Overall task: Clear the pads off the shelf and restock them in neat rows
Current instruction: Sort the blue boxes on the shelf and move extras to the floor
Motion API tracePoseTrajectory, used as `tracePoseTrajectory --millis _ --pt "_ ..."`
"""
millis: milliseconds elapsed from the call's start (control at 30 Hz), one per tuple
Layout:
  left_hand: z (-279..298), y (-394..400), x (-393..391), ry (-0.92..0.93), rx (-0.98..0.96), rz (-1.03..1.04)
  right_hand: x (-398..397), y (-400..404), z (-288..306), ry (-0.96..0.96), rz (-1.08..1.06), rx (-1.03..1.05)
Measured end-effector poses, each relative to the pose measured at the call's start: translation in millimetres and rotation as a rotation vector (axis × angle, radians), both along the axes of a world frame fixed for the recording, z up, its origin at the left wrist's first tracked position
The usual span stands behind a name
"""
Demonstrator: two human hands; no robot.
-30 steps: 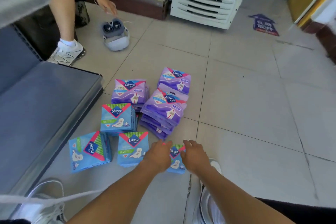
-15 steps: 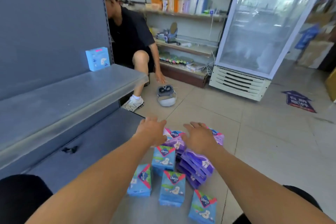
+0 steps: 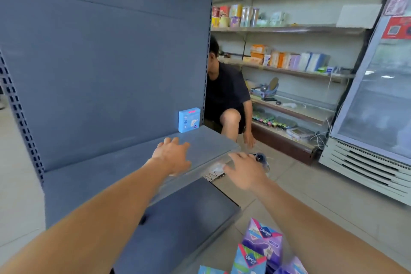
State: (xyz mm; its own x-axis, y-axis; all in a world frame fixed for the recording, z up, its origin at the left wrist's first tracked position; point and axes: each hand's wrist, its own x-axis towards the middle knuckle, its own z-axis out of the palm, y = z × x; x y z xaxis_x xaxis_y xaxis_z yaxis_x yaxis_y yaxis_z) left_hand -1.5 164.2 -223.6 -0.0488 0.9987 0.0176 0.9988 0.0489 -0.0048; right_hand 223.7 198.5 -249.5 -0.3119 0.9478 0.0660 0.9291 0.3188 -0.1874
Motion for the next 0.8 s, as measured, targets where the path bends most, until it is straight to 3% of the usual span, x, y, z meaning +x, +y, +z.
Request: tracePoseTrajectory --millis 333,567,800 --pt "-12.0 130.6 -70.0 -0.103 0.102 0.092 -85.8 151.2 -4.8 0.443 -0.029 -0.148" --pt "-66.2 238.1 -92.0 -0.161 0.107 0.102 -132.3 275.0 -46.7 0.533 -0.11 -0.223" --pt "-90.6 294.0 -89.8 -0.198 0.236 0.104 -171.4 355.1 -57.7 0.806 -0.141 -0.315"
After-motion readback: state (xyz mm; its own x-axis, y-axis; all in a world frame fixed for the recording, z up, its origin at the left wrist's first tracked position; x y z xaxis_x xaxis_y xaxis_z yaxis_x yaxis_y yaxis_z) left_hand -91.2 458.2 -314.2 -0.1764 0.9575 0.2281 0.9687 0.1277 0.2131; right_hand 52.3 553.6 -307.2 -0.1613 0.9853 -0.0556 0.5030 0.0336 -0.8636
